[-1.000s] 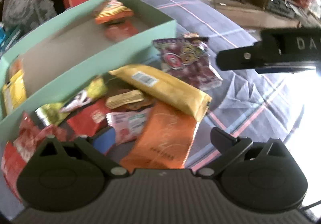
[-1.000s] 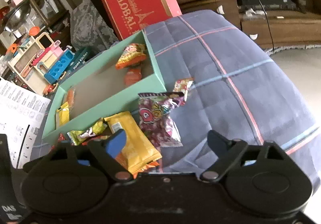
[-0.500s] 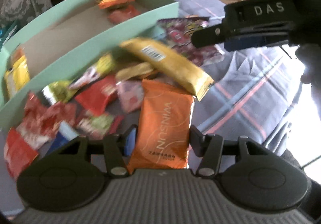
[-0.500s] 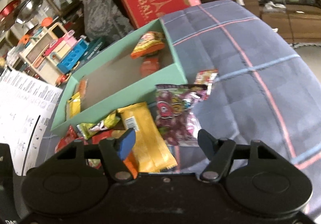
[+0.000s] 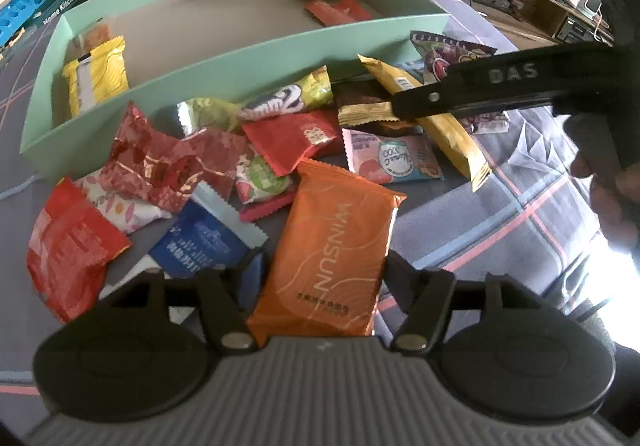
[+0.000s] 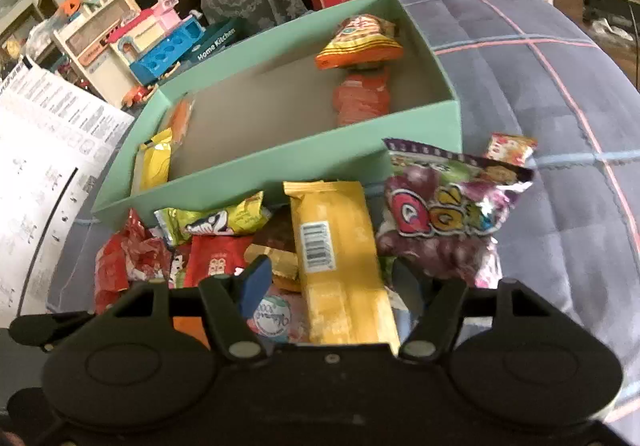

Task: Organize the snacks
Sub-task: 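Grasp the orange WINSUN packet with the left tool while the right tool grasps a yellow barcode bar, then carry both snacks into the mint-green box and open both tools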

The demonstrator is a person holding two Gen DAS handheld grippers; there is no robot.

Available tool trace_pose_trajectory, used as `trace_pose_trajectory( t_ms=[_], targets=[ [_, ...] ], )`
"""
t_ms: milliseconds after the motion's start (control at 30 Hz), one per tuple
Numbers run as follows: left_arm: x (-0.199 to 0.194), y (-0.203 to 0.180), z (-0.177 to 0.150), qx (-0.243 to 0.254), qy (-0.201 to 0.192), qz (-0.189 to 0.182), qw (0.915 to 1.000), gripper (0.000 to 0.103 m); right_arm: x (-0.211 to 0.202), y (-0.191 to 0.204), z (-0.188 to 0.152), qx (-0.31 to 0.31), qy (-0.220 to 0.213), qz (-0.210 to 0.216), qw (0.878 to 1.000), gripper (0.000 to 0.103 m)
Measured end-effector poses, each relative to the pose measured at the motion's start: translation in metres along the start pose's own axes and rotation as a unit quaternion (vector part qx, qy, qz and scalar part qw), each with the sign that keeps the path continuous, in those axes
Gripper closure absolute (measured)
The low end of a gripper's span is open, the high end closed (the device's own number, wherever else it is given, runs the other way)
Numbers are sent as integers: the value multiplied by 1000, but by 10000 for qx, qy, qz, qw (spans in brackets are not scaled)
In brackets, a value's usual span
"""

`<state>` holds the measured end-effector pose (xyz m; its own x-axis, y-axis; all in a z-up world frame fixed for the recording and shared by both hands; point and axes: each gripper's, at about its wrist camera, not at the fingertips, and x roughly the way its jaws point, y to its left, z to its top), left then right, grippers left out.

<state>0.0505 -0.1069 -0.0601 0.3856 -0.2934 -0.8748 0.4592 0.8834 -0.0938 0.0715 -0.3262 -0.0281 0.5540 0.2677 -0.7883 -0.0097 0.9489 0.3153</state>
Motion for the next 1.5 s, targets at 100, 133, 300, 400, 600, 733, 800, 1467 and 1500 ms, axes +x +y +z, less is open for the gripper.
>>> trace_pose_trajectory(
  t_ms=[100, 133, 300, 400, 600, 733, 800, 1467, 1500],
  targets=[
    [3, -1, 0, -1, -49, -30, 10000, 36, 6, 8, 1, -125, 33, -54, 9999, 46],
    [3, -1, 0, -14, -67, -44, 10000, 36, 7, 8, 1, -122, 56, -38, 9999, 54],
    [3, 0, -2, 56, -150, -80, 9998, 43, 3, 2, -12, 194, 198, 191, 9994, 67],
    [2, 0, -3, 62, -176, -103, 9998, 44, 2, -4, -12, 453, 175, 286, 9984, 66],
    [3, -3, -4, 84, -205, -26, 9998, 46, 4, -4, -12, 569, 39, 140, 9983, 69],
    [-5, -4, -5, 23, -241, -212, 9995, 51, -4, 5, -15, 502, -18, 1, 9987, 90],
    [-13, -4, -4, 37, -352, -185, 9992, 51, -11, 5, -15, 520, -78, -61, 9986, 90],
    [-59, 84, 121, -745, -1425, 638, 9849, 51, -30, 36, 101, 151, -770, 34, 9969, 91],
    [-56, 92, 131, -797, -1442, 721, 9837, 51, -23, 40, 110, 129, -749, 54, 9971, 91]
  ],
)
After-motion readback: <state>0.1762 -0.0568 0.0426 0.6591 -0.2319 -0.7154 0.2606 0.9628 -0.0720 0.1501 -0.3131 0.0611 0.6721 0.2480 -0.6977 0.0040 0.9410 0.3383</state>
